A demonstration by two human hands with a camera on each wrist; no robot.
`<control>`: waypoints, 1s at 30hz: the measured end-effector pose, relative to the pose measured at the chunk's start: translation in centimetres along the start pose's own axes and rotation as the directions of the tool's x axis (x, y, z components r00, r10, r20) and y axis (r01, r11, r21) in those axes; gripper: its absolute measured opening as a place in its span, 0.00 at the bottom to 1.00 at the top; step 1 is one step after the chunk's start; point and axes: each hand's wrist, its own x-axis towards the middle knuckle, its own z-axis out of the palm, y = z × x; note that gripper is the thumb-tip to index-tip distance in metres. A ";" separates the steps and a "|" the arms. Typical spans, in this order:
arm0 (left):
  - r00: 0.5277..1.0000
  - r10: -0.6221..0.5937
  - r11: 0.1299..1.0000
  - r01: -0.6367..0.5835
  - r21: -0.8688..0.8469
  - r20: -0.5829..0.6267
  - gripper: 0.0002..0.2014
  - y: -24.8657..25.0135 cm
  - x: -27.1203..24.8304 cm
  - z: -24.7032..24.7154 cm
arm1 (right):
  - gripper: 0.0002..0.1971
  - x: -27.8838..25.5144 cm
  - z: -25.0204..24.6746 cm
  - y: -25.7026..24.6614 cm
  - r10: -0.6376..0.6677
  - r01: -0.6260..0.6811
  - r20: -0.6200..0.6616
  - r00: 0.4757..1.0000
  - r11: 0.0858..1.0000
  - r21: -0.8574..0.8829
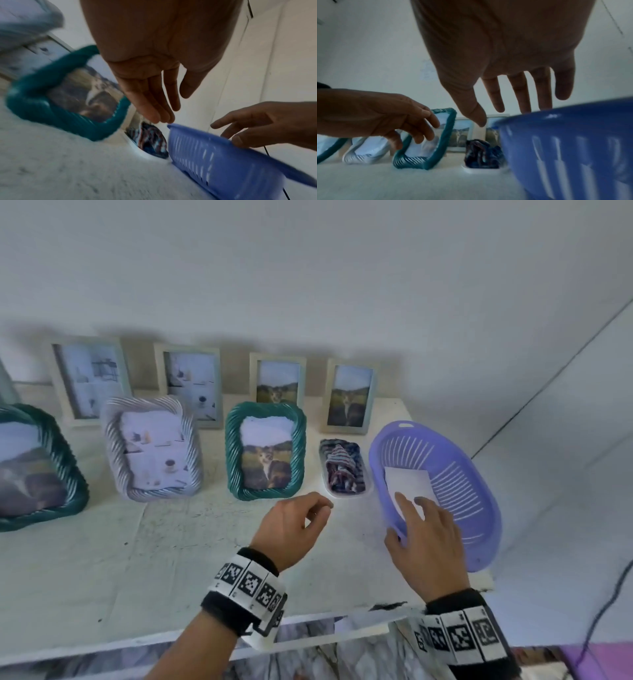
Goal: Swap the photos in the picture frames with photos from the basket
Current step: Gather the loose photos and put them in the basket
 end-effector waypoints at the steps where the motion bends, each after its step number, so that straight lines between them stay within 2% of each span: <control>1: 1.000 0.005 0.999 -0.006 0.032 0.025 0.15 0.3 0.7 1.2 | 0.28 -0.2 0.3 1.2 0.009 -0.009 0.027 1.000 1.000 -0.012; 4: 0.996 0.024 0.994 -0.033 0.106 0.086 0.12 0.8 2.6 4.1 | 0.23 -0.5 0.5 3.6 -0.044 0.043 0.054 0.998 0.999 0.020; 6: 0.992 0.035 0.983 -0.056 0.174 0.121 0.10 0.9 3.8 5.6 | 0.19 -0.2 0.2 4.8 -0.082 0.080 0.024 0.996 0.992 0.102; 11: 0.973 0.071 0.946 -0.135 0.295 0.219 0.16 1.3 6.7 7.9 | 0.20 2.3 -1.4 8.3 -0.117 0.124 -0.044 0.992 0.972 0.201; 16: 0.935 0.088 0.893 -0.226 0.389 0.342 0.22 2.4 9.4 9.9 | 0.21 4.9 -2.6 11.9 -0.139 0.132 0.009 0.990 0.956 0.260; 22: 0.899 0.008 0.786 -0.276 0.554 0.438 0.28 4.7 13.0 12.8 | 0.22 6.2 -3.3 13.6 -0.144 0.127 0.028 0.989 0.935 0.330; 26: 0.879 -0.087 0.758 -0.246 0.604 0.469 0.36 5.2 14.6 14.8 | 0.23 6.4 -3.6 14.3 -0.152 0.131 0.033 0.988 0.927 0.351; 30: 0.870 -0.126 0.735 -0.241 0.634 0.477 0.41 5.0 14.9 16.0 | 0.23 6.2 -3.5 14.4 -0.184 0.165 0.019 0.983 0.921 0.352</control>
